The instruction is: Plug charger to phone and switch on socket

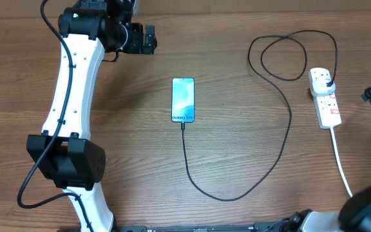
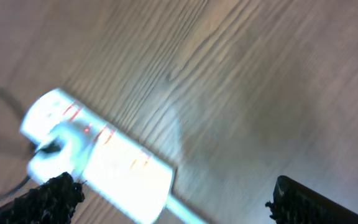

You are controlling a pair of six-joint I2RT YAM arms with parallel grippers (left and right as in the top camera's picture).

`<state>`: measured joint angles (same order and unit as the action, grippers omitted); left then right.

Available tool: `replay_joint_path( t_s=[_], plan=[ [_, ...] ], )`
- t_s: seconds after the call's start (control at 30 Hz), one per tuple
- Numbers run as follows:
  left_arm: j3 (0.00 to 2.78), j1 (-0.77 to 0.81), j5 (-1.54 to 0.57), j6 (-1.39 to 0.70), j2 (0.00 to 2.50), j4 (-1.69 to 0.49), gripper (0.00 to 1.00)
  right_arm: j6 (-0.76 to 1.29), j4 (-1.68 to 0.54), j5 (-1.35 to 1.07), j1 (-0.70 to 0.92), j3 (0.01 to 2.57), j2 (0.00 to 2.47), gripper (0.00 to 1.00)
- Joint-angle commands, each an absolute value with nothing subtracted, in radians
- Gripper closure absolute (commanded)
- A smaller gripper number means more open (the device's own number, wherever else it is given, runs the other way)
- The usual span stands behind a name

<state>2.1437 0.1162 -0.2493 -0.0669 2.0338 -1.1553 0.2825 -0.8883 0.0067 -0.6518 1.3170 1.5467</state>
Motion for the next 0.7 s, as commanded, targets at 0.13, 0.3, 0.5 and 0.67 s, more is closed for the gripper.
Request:
replay_joint_path(
  t_s=[0.13, 0.3, 0.5, 0.67],
  plan=[
    [2.142, 0.118, -0.244, -0.052, 2.042, -1.155, 0.01, 0.289, -1.083, -0.127, -0.519, 1.274, 1.176, 0.00],
    [2.142, 0.118, -0.244, -0.051, 2.042, -1.155, 0.00, 0.295, -1.201, -0.252, -0.357, 1.256, 0.959, 0.00],
    [2.142, 0.118, -0.244, -0.052, 2.042, -1.155, 0.01, 0.326, -1.305, -0.444, -0.309, 1.257, 0.889, 0.00],
    [2.142, 0.118, -0.244, -0.051, 2.042, -1.155, 0.00, 0.326, -1.316, -0.441, -0.309, 1.257, 0.902, 0.00]
  ],
)
